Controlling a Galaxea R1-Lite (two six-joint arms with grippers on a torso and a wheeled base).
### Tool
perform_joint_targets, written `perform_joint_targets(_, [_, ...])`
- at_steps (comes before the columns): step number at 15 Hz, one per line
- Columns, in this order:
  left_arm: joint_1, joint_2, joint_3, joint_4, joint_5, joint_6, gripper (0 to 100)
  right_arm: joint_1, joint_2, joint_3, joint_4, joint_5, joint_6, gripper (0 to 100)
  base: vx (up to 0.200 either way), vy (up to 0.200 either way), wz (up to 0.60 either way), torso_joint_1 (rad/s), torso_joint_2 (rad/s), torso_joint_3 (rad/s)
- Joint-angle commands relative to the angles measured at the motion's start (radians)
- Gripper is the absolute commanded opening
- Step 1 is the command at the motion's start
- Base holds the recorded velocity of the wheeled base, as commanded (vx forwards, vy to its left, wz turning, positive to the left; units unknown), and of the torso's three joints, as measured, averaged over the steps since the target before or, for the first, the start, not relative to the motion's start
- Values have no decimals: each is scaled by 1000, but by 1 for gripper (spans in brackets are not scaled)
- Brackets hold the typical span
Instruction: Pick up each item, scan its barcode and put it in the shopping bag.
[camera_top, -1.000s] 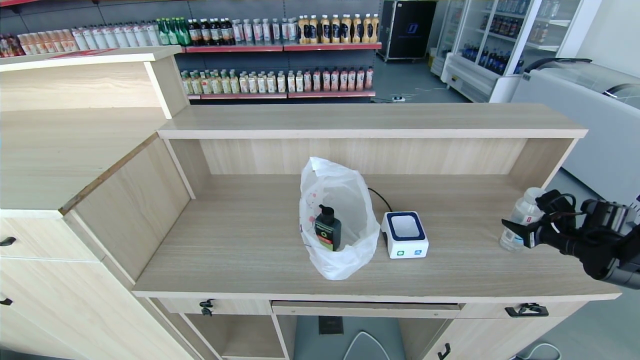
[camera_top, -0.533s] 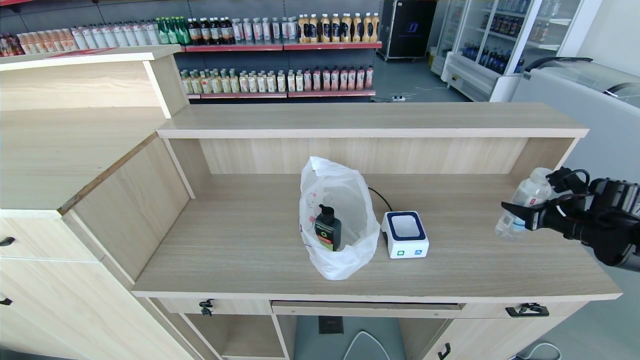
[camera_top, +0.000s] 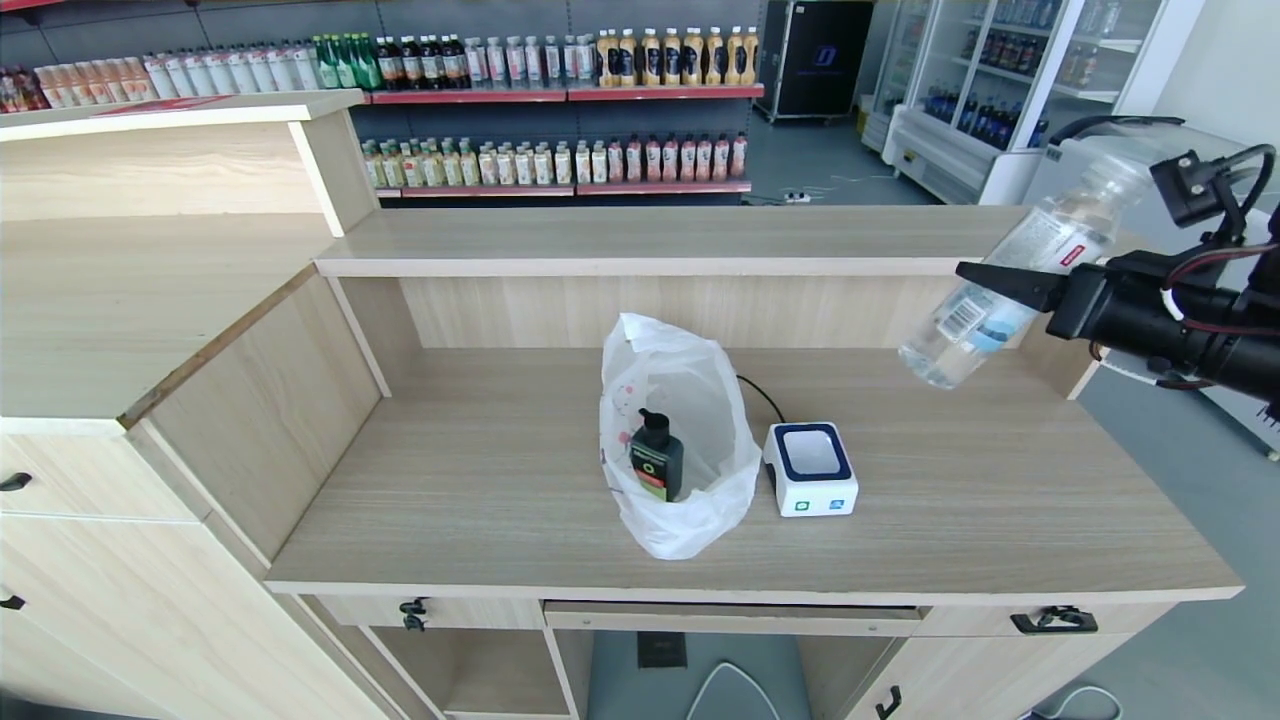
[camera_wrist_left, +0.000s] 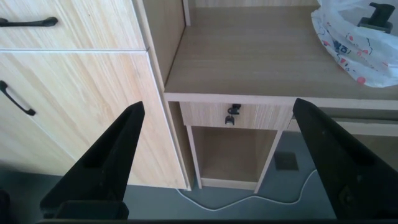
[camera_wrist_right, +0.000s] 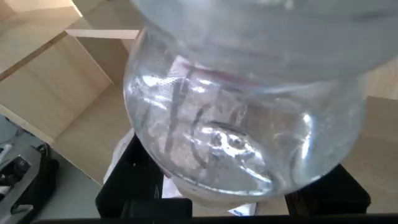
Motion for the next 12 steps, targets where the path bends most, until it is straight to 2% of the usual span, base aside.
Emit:
perform_joint_targets(1, [0,0,0,0,0,1,100,108,-160,45,52,2,10,0,0,0,0,0,0,0])
perform_joint_targets(2, [0,0,0,0,0,1,100,123,-174,48,69,4,10,0,0,0,0,0,0,0])
perform_joint_targets(5, [0,0,0,0,0,0,100,248,-317,77,199,68,19,0,0,0,0,0,0,0])
perform_joint_targets(8, [0,0,0,0,0,0,100,358,-443,92,230,68,64,0,0,0,0,0,0,0])
perform_joint_targets(12, [0,0,0,0,0,0,100,475,-561,94,362,60,67,0,0,0,0,0,0,0])
